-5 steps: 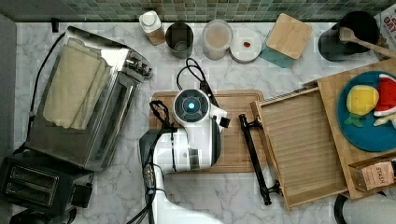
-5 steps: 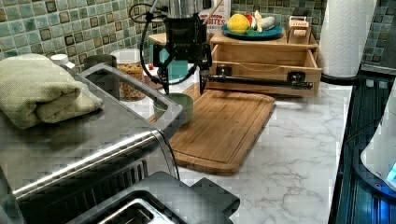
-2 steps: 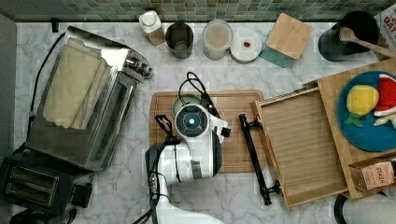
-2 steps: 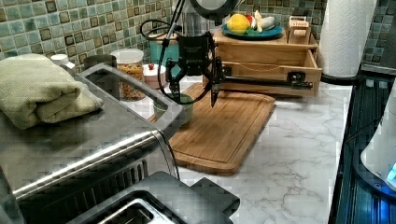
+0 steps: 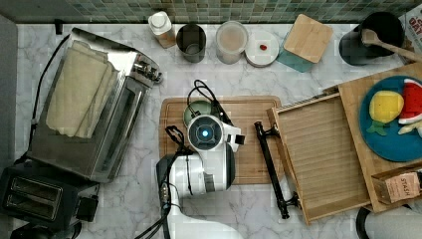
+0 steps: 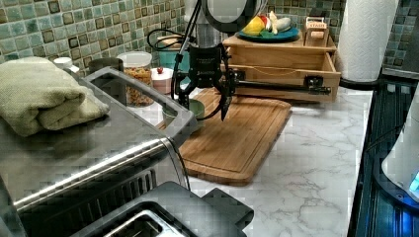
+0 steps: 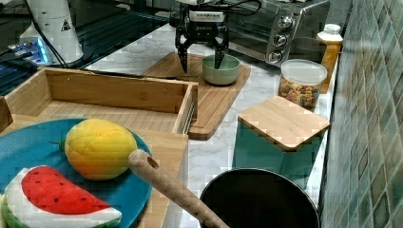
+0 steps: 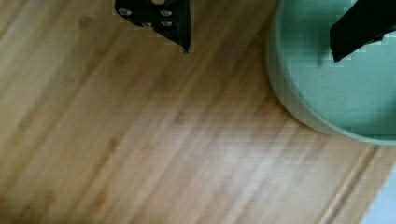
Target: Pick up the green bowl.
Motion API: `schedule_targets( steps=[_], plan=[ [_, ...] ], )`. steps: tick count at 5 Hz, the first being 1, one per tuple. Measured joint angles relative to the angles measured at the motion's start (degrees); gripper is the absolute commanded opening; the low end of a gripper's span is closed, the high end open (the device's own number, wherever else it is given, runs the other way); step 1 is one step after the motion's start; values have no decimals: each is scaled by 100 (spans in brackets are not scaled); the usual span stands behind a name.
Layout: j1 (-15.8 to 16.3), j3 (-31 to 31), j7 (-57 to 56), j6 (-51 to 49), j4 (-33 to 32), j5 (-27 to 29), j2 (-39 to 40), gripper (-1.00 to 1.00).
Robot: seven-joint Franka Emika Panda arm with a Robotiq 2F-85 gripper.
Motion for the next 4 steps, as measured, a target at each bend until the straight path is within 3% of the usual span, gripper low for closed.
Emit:
schedule_targets(
  steps=[1,4],
  plan=[
    [-2,-7,1,151,-67,190,0,-100],
    [-41,-37,34,106,-78,381,-90,-100]
  ],
)
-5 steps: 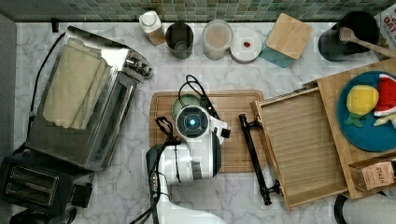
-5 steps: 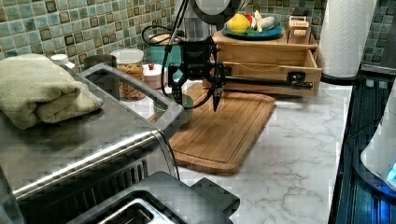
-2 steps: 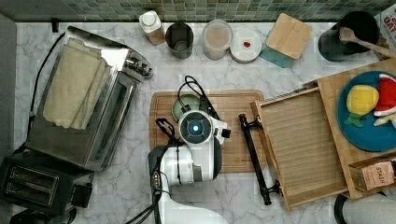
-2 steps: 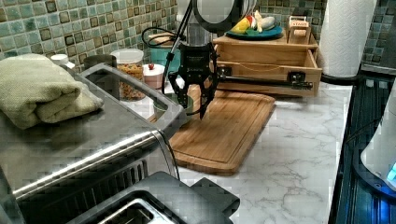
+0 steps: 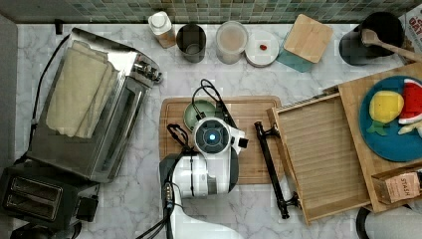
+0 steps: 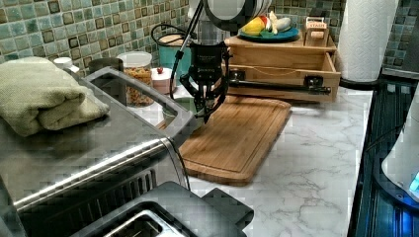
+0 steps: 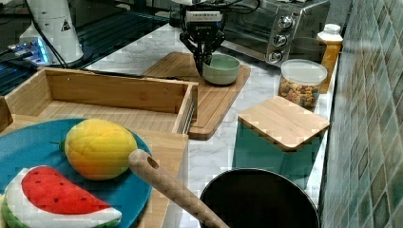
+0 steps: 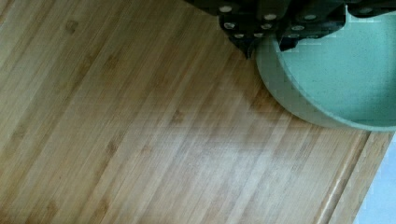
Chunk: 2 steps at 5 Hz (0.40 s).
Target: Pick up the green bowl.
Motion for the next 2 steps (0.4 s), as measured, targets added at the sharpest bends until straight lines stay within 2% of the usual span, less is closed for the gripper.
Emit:
schedule_targets(
  steps=[1,2],
  plan=[
    [-36,50,-71,0,-90,27,-114,-100],
    [-39,64,-71,-739,-157,53,-370,-100]
  ],
)
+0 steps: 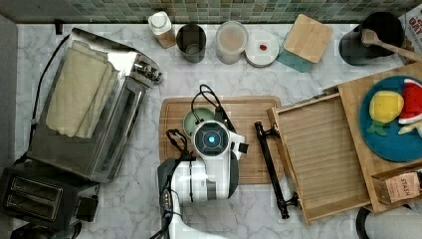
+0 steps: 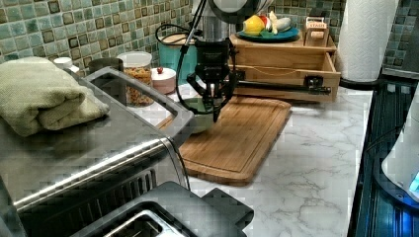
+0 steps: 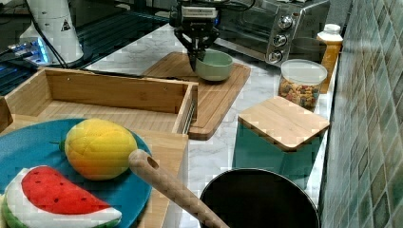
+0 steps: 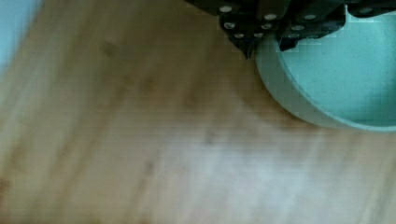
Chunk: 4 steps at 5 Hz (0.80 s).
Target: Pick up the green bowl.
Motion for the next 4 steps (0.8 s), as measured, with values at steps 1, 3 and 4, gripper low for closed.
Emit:
schedule_targets(
  steps=[1,3,4],
  plan=[
    [-14,-14,6,-532,0,-1,-254,-100],
    [-112,-92,183,-828,246,214,-848,-100],
    [-195,-93,702,-1986,761,-208,-1051,-100]
  ],
)
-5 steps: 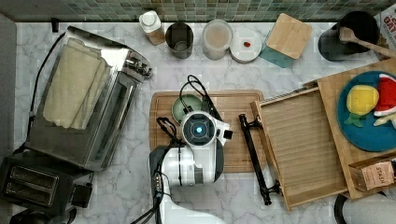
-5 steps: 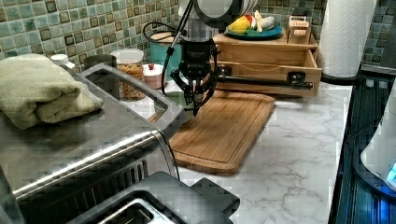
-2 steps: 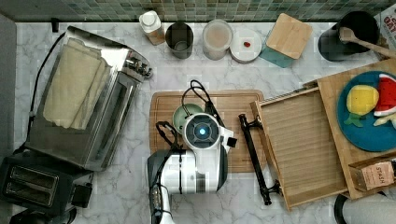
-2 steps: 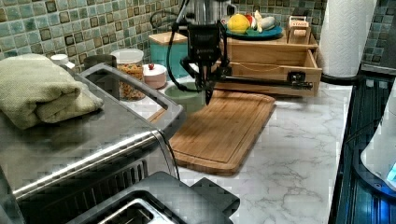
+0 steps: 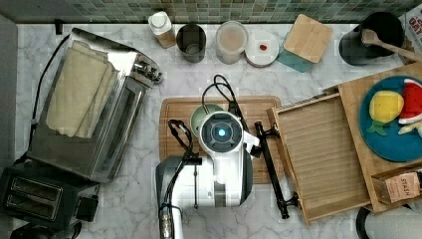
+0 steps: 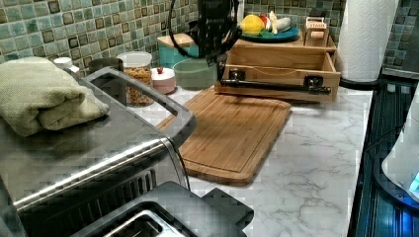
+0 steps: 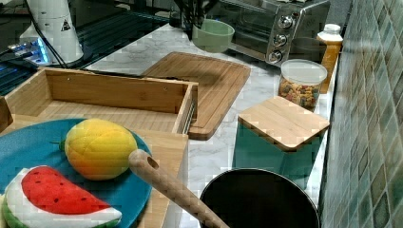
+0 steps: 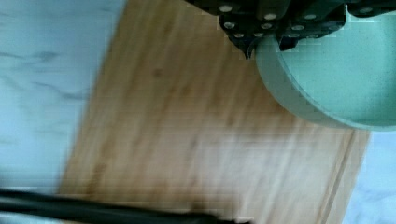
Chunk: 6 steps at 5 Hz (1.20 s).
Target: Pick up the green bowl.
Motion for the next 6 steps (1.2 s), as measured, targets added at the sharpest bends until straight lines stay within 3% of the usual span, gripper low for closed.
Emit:
schedule_targets(
  steps=[2,3,6],
  plan=[
    [-14,-20,206,-520,806,-340,-259,-100],
    [-19,-88,199,-1256,1287,-378,-258,-100],
    [-162,-486,-197,-1055,1488,-384,-291,-100]
  ],
)
